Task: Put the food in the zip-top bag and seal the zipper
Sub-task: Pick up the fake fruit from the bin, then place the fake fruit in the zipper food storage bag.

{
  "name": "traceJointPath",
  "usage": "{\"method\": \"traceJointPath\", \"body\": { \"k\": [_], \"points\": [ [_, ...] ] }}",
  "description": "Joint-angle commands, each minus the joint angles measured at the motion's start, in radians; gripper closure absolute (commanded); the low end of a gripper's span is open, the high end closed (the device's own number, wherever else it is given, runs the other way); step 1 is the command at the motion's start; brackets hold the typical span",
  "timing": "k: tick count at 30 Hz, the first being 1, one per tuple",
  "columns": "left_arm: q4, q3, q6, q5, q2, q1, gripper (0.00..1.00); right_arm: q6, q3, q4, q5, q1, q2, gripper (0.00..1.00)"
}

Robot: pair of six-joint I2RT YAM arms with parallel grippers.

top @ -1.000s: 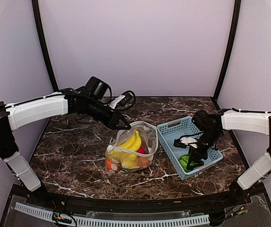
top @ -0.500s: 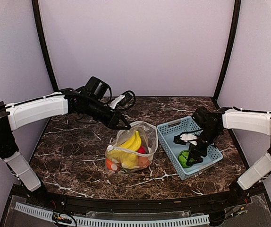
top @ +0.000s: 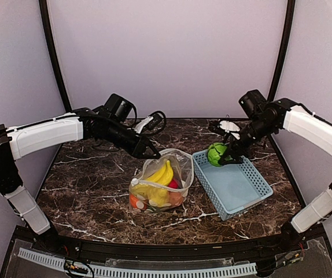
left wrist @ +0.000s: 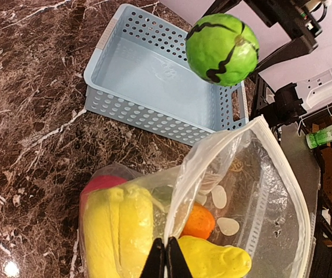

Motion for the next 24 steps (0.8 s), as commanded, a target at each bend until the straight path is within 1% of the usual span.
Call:
{"method": "traceJointPath", "body": {
  "k": [1, 6, 8, 9, 11, 19, 24],
  "points": [
    [0.019, -0.024, -0.005, 0.035, -0.064, -0.009, 0.99, -0.008, 0.157, -0.108, -0.163, 0.003, 0.034, 0.38],
    [0.065, -0.049, -0.017, 0.068, -0.110, -0.009, 0.99, -0.017, 0.356, -0.169, -0.281, 0.016, 0.086, 0.37],
    [0.111, -0.076, -0.029, 0.076, -0.132, -0.008, 0.99, -0.017, 0.422, -0.194, -0.323, 0.028, 0.112, 0.37],
    [0.139, -0.085, -0.034, 0.076, -0.139, -0.009, 0.99, -0.016, 0.449, -0.203, -0.340, 0.035, 0.124, 0.37],
    [0.146, -0.095, -0.032, 0.077, -0.148, -0.009, 0.99, -0.018, 0.501, -0.218, -0.355, 0.060, 0.145, 0.37],
    [0.123, -0.082, -0.021, 0.072, -0.139, -0.007, 0.99, -0.038, 0.634, -0.271, -0.336, 0.208, 0.242, 0.37],
    [0.112, -0.083, -0.010, 0.054, -0.140, -0.008, 0.99, -0.060, 0.648, -0.288, -0.254, 0.301, 0.302, 0.37]
  ]
}}
